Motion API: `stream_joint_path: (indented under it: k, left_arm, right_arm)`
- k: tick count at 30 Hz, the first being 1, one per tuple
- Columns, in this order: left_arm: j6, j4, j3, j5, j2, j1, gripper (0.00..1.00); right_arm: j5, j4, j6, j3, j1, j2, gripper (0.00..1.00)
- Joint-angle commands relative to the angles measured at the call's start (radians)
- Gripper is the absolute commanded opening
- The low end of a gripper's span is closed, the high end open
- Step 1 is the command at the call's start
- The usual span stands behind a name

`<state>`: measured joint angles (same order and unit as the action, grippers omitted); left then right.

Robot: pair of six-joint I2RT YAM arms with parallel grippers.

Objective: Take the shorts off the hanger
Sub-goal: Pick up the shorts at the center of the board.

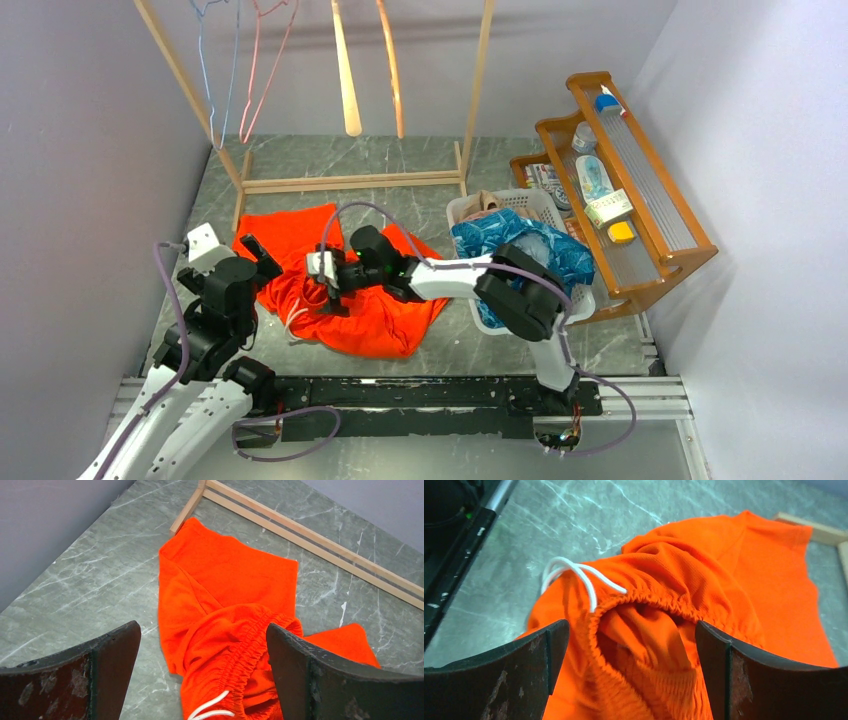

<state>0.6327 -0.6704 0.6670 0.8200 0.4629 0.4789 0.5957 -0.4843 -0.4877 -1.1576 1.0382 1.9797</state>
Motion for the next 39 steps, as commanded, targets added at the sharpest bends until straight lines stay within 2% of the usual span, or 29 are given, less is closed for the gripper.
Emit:
stream_joint_path:
  k: [1,6,9,10,13,17,19,20,26,32,39]
  left_arm:
    - [-0.021,0.018,0.030,0.026,-0.004,0.001,1.00]
    - [-0.031,0.025,0.028,0.027,-0.005,0.001,0.99]
    - [-0.037,0.031,0.025,0.028,-0.004,0.001,0.99]
    - [-0.036,0.030,0.025,0.028,-0.002,0.001,0.99]
    - [-0.037,0.031,0.024,0.027,0.000,0.001,0.99]
    - [-0.038,0.032,0.024,0.021,0.002,0.001,0.99]
    - [-0.040,0.035,0.022,0.020,0.003,0.000,0.99]
    - [-0.042,0.036,0.023,0.019,0.005,0.001,0.98]
    - [-0.044,0.036,0.025,0.007,0.013,-0.001,0.98]
    - [-0.045,0.037,0.024,-0.001,0.004,-0.002,0.97]
    - [-0.049,0.039,0.023,-0.007,-0.003,-0.002,0.97]
  right_arm:
    - [0.025,0.268,-0.028,-0.136,-0.008,0.147,1.00]
    - [-0.093,0.168,0.078,-0.042,-0.009,0.185,1.00]
    - [-0.206,0.217,0.099,-0.025,-0.010,0.183,0.99]
    - [-0.252,0.241,0.118,-0.024,-0.012,0.185,0.96]
    - [-0.343,0.241,0.148,0.049,-0.012,0.148,0.60]
    - [-0.411,0.098,0.225,0.272,-0.011,-0.018,0.29]
    - [-0.379,0.075,0.257,0.326,-0.009,-0.104,0.04]
    - [-0.369,0.069,0.280,0.345,-0.009,-0.144,0.00]
    - [-0.334,-0.037,0.322,0.470,-0.006,-0.456,0.00]
    - [-0.357,-0.090,0.302,0.521,-0.007,-0.805,0.00]
    - [-0.413,-0.034,0.292,0.506,-0.008,-1.032,0.00]
